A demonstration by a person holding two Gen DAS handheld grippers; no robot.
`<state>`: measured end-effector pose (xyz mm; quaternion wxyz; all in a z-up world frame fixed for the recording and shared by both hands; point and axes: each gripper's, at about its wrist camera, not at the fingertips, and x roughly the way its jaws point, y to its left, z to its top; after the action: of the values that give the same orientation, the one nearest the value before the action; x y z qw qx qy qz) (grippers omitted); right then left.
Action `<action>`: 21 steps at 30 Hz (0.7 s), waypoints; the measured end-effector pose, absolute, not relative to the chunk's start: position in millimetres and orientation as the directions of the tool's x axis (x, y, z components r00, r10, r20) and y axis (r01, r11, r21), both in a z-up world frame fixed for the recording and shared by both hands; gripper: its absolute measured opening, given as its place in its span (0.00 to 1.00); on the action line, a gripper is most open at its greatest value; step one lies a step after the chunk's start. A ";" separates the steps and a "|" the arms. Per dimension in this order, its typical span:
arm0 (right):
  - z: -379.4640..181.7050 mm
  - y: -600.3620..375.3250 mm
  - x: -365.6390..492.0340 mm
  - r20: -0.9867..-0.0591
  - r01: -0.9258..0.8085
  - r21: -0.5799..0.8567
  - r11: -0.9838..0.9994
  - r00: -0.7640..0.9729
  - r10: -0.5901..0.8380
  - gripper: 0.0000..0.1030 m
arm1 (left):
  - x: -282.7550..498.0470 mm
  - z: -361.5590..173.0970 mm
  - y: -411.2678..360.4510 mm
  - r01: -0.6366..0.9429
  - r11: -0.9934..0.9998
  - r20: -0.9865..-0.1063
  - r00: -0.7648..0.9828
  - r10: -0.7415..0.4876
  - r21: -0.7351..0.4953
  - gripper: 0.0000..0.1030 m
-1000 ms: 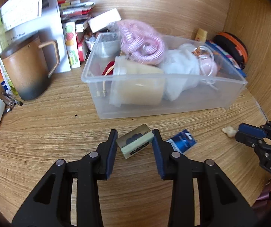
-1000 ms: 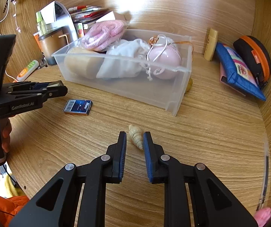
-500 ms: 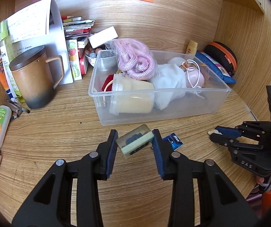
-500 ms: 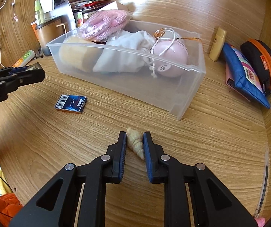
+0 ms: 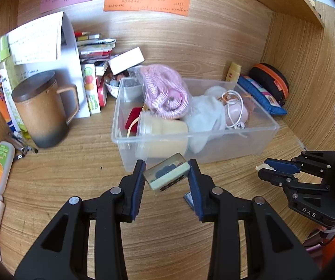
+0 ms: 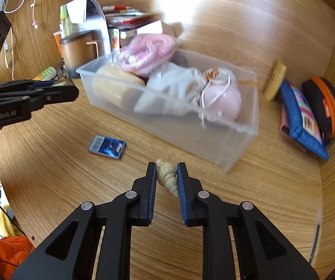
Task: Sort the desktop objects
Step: 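Lift the beige block and seashell and carry both over the clear box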
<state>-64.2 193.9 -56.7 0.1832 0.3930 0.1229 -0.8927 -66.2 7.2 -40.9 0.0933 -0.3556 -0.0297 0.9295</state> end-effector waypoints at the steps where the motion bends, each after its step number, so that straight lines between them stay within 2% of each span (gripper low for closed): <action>1: -53.0 192.8 -64.6 -0.742 0.426 -0.077 -0.901 -0.628 -0.234 0.15 | -67.0 -39.2 7.7 -0.158 -0.980 -0.652 -0.731 0.199 -0.123 0.35; 21: -8.8 197.0 -87.4 -0.682 0.394 -0.125 -0.910 -0.701 -0.210 0.15 | -96.0 -20.1 34.7 -0.249 -0.964 -0.624 -0.739 0.252 -0.094 0.35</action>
<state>-87.4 197.0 -8.8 0.1654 0.3498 0.1319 -0.9126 -96.0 34.7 -20.1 0.1341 -0.3352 -0.0024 0.9326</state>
